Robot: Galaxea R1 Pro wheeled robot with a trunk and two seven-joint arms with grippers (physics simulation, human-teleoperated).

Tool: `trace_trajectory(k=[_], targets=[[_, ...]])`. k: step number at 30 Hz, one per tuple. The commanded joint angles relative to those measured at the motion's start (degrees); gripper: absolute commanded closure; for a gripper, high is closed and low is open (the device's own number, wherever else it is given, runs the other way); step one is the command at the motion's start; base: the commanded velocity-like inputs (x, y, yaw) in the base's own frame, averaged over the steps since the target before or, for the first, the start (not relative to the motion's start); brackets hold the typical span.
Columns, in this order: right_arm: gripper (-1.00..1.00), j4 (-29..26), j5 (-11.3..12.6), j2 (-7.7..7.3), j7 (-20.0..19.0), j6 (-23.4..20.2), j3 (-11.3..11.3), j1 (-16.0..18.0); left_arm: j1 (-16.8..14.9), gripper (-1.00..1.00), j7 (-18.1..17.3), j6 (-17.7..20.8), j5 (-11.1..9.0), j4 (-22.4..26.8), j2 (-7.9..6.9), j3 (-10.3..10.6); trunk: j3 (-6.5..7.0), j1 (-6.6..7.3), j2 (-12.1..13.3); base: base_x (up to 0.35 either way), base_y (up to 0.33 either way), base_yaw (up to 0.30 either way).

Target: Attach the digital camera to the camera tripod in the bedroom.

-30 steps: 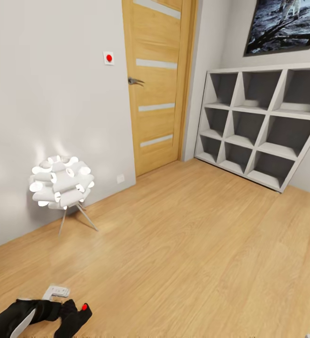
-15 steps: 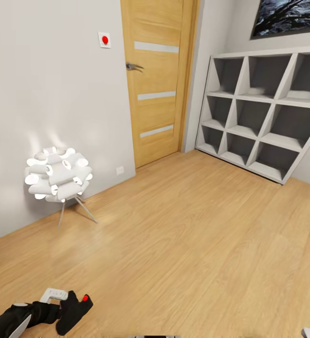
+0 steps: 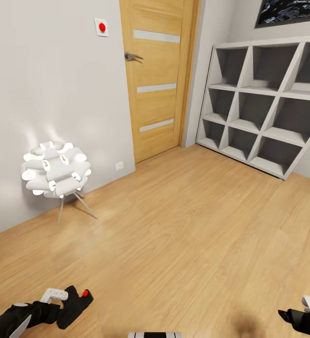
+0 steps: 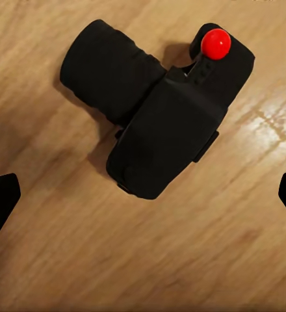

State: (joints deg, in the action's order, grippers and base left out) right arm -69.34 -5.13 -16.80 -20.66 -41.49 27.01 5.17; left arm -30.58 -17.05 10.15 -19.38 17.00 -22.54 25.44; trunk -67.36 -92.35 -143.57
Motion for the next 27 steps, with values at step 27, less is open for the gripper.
trace_trajectory(k=[27], targets=[[-1.0, -11.1, -0.3, 3.26, -0.5, -9.5, 0.0, 0.1, -0.8, -1.0, 0.3, 0.5, -0.5, 1.1, 0.35, 0.1, -2.26, -0.25, -0.2, 0.0, 0.0, 0.0]])
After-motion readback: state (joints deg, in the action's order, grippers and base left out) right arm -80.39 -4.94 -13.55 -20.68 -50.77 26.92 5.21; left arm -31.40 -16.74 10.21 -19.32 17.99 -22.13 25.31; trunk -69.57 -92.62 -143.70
